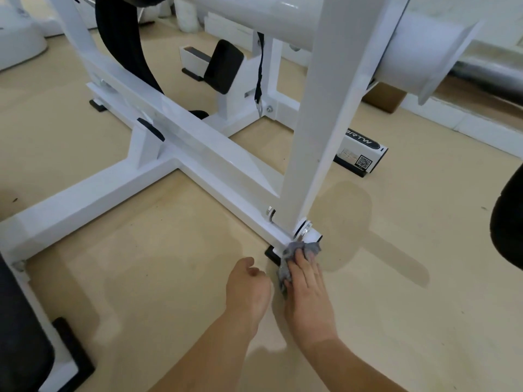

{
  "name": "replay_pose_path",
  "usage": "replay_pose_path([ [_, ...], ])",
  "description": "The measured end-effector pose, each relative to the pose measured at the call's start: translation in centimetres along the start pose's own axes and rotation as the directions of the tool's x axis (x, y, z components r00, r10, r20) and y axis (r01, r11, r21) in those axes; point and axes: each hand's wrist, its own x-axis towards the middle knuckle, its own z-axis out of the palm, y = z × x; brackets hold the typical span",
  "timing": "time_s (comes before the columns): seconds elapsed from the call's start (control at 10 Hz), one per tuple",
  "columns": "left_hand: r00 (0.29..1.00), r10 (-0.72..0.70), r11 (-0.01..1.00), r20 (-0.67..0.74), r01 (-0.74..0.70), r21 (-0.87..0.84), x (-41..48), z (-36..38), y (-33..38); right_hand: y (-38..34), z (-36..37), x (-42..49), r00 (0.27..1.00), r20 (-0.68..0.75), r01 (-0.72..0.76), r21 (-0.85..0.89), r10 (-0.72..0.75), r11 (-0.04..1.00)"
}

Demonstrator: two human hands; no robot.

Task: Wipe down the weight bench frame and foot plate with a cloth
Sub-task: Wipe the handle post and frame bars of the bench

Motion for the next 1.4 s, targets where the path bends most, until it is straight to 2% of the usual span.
replay_pose_path([
  [0.1,0.997,0.06,0.998,0.049,-0.06,0.015,-1.0,-0.5,0.4,-2.4,-2.1,-0.4,0.993,0.084,-0.103,0.253,0.085,0.962],
  [0.2,0.932,0.01,0.969,0.361,0.08,-0.234,-2.2,0.0,1.9,-4.4,-4.0,0.7,0.924,0.297,-0.347,0.379,0.242,0.858],
  [0.3,0.926,-0.027,0.959,0.377,0.13,-0.251,-1.9,0.5,2.2,-4.0,-5.6,1.8,0.848,0.508,-0.379,0.381,0.151,0.844],
  [0.4,0.999,0.018,1.0,0.049,-0.018,-0.01,-0.6,1.0,1.5,-2.1,-7.4,2.4,0.893,0.418,-0.306,0.292,0.166,0.906],
  [0.5,0.928,0.289,0.955,-0.236,-0.264,0.132,0.9,1.1,1.1,0.4,-8.4,2.7,0.942,0.256,-0.25,0.097,0.218,0.963],
  [0.6,0.928,0.372,0.923,-0.027,-0.367,0.115,1.6,3.2,1.1,1.4,-8.6,3.4,0.923,0.364,-0.17,0.089,0.127,0.981],
  [0.7,0.97,0.214,0.976,0.114,-0.218,0.024,1.6,6.3,0.9,1.4,-9.4,4.0,0.871,0.483,-0.2,0.176,0.093,0.964],
  [0.8,0.981,0.19,0.982,0.047,-0.19,-0.007,0.9,8.4,1.0,2.3,-9.6,4.7,0.857,0.511,-0.149,0.125,0.065,0.981],
  [0.9,0.991,0.116,0.976,0.062,-0.102,-0.192,-0.8,10.3,0.3,3.2,-9.5,4.9,0.828,0.557,-0.106,0.049,0.061,0.993],
  [1.0,0.989,0.064,0.993,-0.131,-0.077,-0.093,0.5,9.4,1.6,3.4,-10.0,5.0,0.788,0.613,-0.121,0.047,0.067,0.992],
  [1.1,0.993,0.013,0.948,-0.115,-0.049,-0.316,5.6,5.7,4.6,3.0,-10.4,5.4,0.761,0.639,-0.153,0.012,0.11,0.988],
  [1.2,1.0,0.02,0.974,0.008,-0.018,-0.225,4.0,3.8,6.1,2.3,-10.8,5.5,0.753,0.651,-0.173,0.051,0.099,0.984],
  [1.3,0.993,0.119,0.991,0.03,-0.117,-0.06,0.8,6.9,2.8,1.8,-11.5,5.8,0.763,0.637,-0.219,0.1,0.107,0.971],
  [1.4,0.993,0.108,0.993,0.055,-0.104,-0.062,-1.8,9.1,0.7,1.4,-11.9,6.2,0.776,0.616,-0.25,0.11,0.131,0.962],
])
